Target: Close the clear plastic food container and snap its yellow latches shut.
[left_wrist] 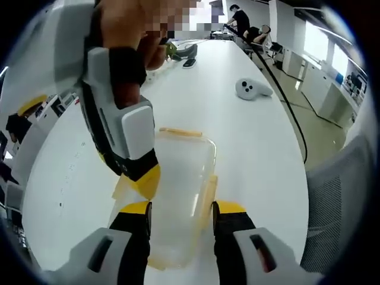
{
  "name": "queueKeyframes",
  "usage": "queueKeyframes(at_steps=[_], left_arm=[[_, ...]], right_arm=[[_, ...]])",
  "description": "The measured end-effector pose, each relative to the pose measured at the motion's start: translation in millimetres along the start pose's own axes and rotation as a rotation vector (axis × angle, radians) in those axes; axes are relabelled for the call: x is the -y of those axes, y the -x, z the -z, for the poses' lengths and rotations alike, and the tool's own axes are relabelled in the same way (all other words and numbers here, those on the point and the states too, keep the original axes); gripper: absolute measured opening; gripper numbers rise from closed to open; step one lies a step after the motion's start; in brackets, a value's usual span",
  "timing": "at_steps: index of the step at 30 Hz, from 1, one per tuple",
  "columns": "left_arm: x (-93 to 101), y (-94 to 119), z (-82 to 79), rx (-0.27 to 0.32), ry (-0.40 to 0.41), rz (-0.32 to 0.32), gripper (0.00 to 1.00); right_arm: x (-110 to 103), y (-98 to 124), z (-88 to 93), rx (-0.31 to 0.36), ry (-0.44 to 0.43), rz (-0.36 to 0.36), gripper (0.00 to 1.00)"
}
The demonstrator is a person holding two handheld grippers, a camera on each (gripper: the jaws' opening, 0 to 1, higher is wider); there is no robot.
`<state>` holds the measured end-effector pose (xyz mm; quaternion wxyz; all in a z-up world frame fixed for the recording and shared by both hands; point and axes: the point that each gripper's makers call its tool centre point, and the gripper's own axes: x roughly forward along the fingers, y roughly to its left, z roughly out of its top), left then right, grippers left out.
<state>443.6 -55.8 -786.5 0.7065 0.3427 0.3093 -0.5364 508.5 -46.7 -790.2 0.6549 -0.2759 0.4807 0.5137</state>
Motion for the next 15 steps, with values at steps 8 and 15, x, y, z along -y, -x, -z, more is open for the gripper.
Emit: queueKeyframes(at_steps=[8, 15], left_arm=[[0.1, -0.6, 2.1, -0.020, -0.046, -0.021, 0.41], [-0.6, -1.1, 3.7, -0.039, -0.049, -0.038, 0.39]], right_arm=[[-0.4, -1.7, -0.9, -0.023, 0.017, -0.021, 0.35], [-0.6, -3.3, -0.6, -0.019, 0.020, -0.054, 0.34]])
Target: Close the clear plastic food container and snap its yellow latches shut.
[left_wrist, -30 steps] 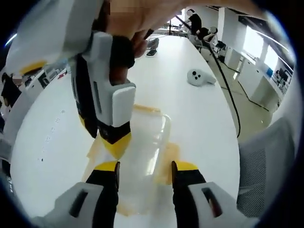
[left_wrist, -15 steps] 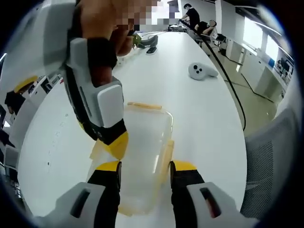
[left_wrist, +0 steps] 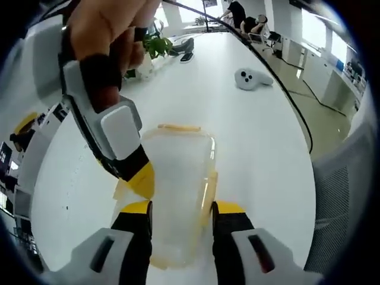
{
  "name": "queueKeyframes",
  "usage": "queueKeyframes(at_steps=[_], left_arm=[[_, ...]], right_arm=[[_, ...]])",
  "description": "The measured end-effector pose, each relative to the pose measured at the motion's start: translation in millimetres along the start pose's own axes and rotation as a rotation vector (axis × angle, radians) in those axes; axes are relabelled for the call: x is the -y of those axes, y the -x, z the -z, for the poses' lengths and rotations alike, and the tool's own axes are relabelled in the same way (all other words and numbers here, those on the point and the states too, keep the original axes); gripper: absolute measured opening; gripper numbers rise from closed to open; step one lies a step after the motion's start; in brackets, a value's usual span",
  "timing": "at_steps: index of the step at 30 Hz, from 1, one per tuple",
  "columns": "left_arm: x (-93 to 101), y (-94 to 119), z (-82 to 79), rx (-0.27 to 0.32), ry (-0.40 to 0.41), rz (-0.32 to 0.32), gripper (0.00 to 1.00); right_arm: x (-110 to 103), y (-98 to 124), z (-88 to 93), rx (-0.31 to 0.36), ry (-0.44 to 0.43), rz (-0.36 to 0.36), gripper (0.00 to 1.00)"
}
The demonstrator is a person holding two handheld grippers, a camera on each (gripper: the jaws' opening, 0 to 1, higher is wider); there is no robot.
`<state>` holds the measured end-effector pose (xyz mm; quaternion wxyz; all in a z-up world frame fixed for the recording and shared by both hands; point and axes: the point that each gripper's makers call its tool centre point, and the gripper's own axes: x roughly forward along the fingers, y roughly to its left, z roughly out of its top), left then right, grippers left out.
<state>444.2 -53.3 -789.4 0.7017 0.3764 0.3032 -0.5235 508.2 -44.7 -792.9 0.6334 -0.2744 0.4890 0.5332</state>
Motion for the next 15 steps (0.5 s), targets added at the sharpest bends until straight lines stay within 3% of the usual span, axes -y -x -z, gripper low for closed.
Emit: queueKeyframes(at_steps=[9, 15], left_arm=[[-0.9, -1.4, 0.7, -0.014, 0.005, -0.009, 0.36], [-0.7, -0.7, 0.7, 0.016, 0.005, -0.009, 0.36]], right_arm=[[0.3, -1.6, 0.2, -0.030, -0.001, -0.006, 0.32], [0.0, -2.1, 0.6, -0.036, -0.002, -0.009, 0.32]])
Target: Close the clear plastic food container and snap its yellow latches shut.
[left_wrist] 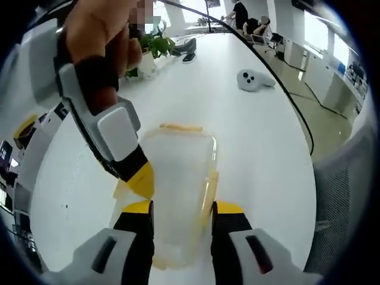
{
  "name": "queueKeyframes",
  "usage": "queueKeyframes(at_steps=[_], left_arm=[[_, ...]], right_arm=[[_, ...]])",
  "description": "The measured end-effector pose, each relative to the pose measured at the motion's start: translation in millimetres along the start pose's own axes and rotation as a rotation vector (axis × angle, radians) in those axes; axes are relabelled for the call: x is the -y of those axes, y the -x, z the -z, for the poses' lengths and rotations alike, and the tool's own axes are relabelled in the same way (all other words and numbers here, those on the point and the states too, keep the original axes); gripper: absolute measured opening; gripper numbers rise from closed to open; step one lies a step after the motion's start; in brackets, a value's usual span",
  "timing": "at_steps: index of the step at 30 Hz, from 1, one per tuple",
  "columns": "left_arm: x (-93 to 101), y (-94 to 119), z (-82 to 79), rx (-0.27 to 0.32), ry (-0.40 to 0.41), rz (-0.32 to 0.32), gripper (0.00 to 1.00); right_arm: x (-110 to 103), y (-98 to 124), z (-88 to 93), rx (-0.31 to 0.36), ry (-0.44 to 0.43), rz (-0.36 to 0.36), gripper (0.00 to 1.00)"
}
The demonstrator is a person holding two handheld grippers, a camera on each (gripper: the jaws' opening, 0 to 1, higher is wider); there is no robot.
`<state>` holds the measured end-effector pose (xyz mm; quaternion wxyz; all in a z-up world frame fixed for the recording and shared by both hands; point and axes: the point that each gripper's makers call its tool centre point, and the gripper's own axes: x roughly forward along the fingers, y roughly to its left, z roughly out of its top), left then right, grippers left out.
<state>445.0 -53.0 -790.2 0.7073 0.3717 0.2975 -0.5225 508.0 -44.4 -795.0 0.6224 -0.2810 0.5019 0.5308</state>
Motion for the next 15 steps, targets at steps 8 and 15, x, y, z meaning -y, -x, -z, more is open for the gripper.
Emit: queueKeyframes(at_steps=[8, 15], left_arm=[[-0.1, -0.7, -1.1, 0.005, -0.003, 0.000, 0.36], [0.1, 0.3, -1.3, 0.053, -0.001, -0.001, 0.38]], right_arm=[[0.3, -0.6, -0.3, -0.023, 0.005, -0.019, 0.32], [0.4, 0.1, -0.4, -0.013, 0.003, -0.019, 0.33]])
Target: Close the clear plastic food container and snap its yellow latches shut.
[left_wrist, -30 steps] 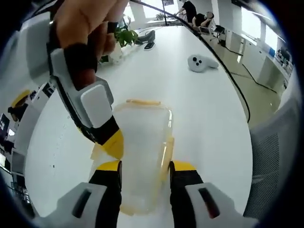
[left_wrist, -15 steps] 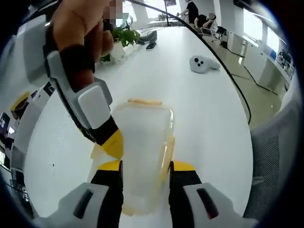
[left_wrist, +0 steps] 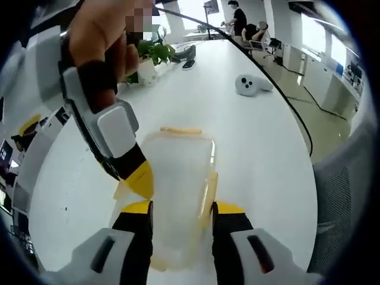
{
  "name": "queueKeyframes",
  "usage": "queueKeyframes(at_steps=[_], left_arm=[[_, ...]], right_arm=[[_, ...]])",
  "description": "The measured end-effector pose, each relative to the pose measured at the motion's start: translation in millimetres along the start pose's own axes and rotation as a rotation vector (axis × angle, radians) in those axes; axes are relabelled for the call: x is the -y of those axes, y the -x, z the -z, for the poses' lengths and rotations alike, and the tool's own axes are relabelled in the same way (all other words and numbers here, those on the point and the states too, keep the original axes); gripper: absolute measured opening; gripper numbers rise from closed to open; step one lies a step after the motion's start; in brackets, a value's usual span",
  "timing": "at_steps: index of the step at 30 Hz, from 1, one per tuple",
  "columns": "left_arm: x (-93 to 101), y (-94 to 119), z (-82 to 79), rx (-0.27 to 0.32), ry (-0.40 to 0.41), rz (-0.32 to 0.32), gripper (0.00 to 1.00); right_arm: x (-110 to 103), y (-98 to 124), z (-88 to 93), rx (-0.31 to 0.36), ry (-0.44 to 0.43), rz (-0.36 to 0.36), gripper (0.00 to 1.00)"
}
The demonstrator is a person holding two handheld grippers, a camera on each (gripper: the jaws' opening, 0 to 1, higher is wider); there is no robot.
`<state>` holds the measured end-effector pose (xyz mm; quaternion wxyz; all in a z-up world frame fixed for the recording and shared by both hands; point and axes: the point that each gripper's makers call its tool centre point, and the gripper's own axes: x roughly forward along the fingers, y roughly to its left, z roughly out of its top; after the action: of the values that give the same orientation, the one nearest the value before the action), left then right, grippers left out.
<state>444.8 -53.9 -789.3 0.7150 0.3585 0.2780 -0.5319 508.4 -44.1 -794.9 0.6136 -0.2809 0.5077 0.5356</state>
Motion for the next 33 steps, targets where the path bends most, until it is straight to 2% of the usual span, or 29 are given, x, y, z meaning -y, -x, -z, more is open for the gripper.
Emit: queueKeyframes(at_steps=[10, 13, 17, 18, 19, 20, 21, 27, 33], left_arm=[[1.7, -2.4, -0.6, -0.043, -0.006, -0.015, 0.38], [2.3, -4.0, 2.9, -0.088, -0.089, -0.076, 0.38], [3.1, -5.4, 2.3, -0.119, -0.068, -0.096, 0.36], [3.7, -1.9, 9.9, -0.156, -0.083, -0.102, 0.35], [-1.7, -3.8, 11.2, -0.148, -0.100, -0.128, 0.34], [-0.4, -3.9, 11.6, -0.156, -0.078, -0.127, 0.34], [-3.1, -2.9, 14.2, -0.151, -0.053, -0.116, 0.34], [-5.3, -3.0, 12.2, -0.136, -0.067, -0.109, 0.34], [-3.7, -6.1, 8.0, -0.127, -0.082, -0.111, 0.35]], right_arm=[[0.1, -0.3, 0.6, 0.019, 0.003, 0.003, 0.32], [-1.4, -0.7, 0.8, 0.010, 0.020, 0.003, 0.32], [-1.1, -2.4, 0.0, -0.015, 0.034, -0.022, 0.31], [-3.5, -3.7, 1.4, -0.038, 0.034, -0.045, 0.31], [-1.9, -4.4, 0.5, -0.038, 0.035, -0.036, 0.31], [-3.4, -3.7, 0.9, -0.046, 0.040, -0.042, 0.30], [-8.3, -4.0, 1.5, -0.053, 0.066, -0.082, 0.29], [-3.8, -4.7, 1.3, -0.062, 0.048, -0.083, 0.29], [-1.8, -3.9, 1.8, -0.027, 0.041, -0.085, 0.30]])
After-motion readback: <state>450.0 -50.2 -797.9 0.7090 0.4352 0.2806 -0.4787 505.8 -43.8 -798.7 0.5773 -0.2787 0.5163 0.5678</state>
